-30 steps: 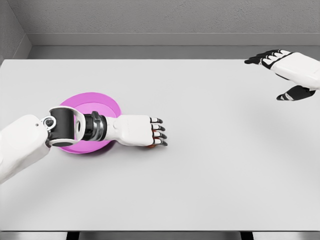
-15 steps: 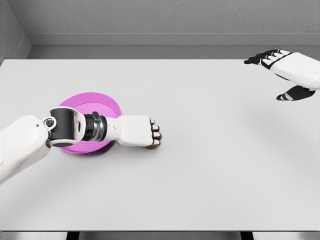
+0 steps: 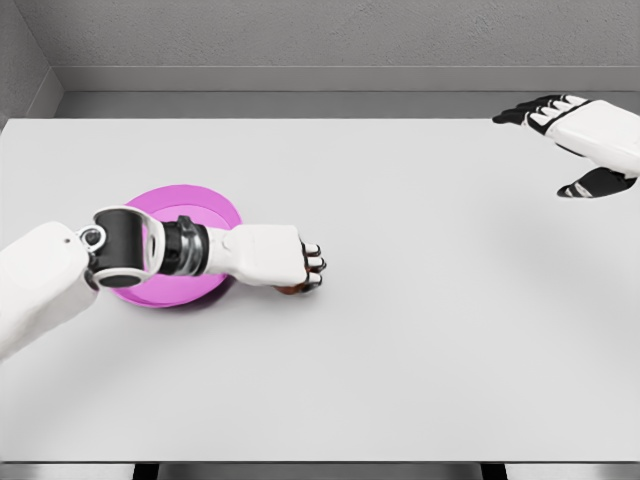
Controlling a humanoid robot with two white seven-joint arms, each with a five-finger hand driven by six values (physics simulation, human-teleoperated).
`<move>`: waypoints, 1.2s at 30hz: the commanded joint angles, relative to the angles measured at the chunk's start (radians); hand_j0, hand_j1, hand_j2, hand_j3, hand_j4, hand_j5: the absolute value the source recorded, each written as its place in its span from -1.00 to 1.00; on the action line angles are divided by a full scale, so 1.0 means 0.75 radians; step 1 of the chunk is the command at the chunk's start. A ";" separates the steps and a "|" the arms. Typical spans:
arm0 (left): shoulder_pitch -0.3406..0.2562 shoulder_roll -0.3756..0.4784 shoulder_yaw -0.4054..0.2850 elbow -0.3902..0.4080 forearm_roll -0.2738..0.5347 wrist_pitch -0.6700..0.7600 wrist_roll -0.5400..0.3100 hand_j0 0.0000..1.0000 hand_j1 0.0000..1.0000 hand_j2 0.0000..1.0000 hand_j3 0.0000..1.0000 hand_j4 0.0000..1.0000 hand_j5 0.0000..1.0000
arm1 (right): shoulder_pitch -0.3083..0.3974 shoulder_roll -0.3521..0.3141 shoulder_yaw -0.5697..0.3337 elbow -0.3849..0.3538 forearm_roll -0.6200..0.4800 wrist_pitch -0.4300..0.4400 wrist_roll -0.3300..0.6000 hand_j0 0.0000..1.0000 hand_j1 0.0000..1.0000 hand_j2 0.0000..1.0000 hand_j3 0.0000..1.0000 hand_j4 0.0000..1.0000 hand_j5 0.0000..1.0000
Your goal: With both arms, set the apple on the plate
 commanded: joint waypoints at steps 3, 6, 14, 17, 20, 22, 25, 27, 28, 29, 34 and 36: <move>0.002 0.006 0.058 0.023 0.106 0.003 0.004 -0.92 -0.92 -0.92 -0.92 -0.92 -0.92 | 0.000 0.000 -0.006 -0.001 -0.004 0.000 0.000 1.00 1.00 1.00 1.00 1.00 1.00; 0.002 0.010 0.152 0.051 0.136 0.003 0.002 -0.92 -0.92 -0.92 -0.92 -0.92 -0.92 | 0.000 0.000 -0.006 -0.001 -0.004 0.000 0.000 1.00 1.00 1.00 1.00 1.00 1.00; 0.016 0.115 0.381 0.053 0.141 0.003 -0.005 -0.91 -0.91 -0.91 -0.91 -0.91 -0.91 | 0.000 -0.002 -0.006 -0.001 -0.004 -0.074 0.000 1.00 1.00 1.00 1.00 1.00 1.00; 0.045 0.229 0.398 0.066 0.141 0.003 -0.005 -0.91 -0.91 -0.91 -0.91 -0.91 -0.91 | 0.002 -0.004 -0.020 -0.001 -0.004 -0.074 0.000 1.00 1.00 1.00 1.00 1.00 1.00; 0.104 0.293 0.404 0.070 0.151 0.003 -0.005 -0.91 -0.91 -0.91 -0.91 -0.91 -0.91 | 0.006 -0.006 -0.034 -0.001 -0.004 -0.074 0.000 1.00 1.00 1.00 1.00 1.00 1.00; 0.131 0.301 0.402 0.070 0.151 0.003 -0.005 -0.89 -0.89 -0.89 -0.89 -0.89 -0.89 | 0.006 -0.006 -0.034 -0.001 -0.004 -0.074 0.000 1.00 1.00 1.00 1.00 1.00 1.00; 0.133 0.301 0.398 0.070 0.153 0.003 -0.005 -0.69 -0.69 -0.69 -0.69 -0.69 -0.69 | 0.006 -0.004 -0.034 -0.001 -0.004 -0.074 -0.002 1.00 1.00 1.00 1.00 1.00 1.00; 0.151 0.299 0.391 0.064 0.153 0.003 -0.005 1.00 1.00 1.00 1.00 1.00 1.00 | 0.006 -0.002 -0.032 0.001 -0.004 -0.074 0.000 1.00 1.00 1.00 1.00 1.00 1.00; 0.153 0.299 0.389 0.064 0.153 0.003 -0.005 1.00 1.00 1.00 1.00 1.00 1.00 | 0.008 0.000 -0.032 0.001 -0.004 -0.074 0.000 1.00 1.00 1.00 1.00 1.00 1.00; 0.153 0.297 0.389 0.064 0.155 0.003 -0.005 1.00 1.00 1.00 1.00 1.00 1.00 | 0.008 0.002 -0.032 0.001 -0.004 -0.074 0.000 1.00 1.00 1.00 1.00 1.00 1.00; 0.153 0.299 0.389 0.060 0.167 0.003 -0.003 1.00 1.00 1.00 1.00 1.00 1.00 | 0.008 0.000 -0.032 0.001 -0.004 -0.074 0.000 1.00 1.00 1.00 1.00 1.00 1.00; 0.151 0.311 0.402 0.070 0.267 0.003 -0.002 1.00 1.00 1.00 1.00 1.00 1.00 | 0.008 0.000 -0.032 0.001 -0.004 -0.074 -0.002 1.00 1.00 1.00 1.00 1.00 1.00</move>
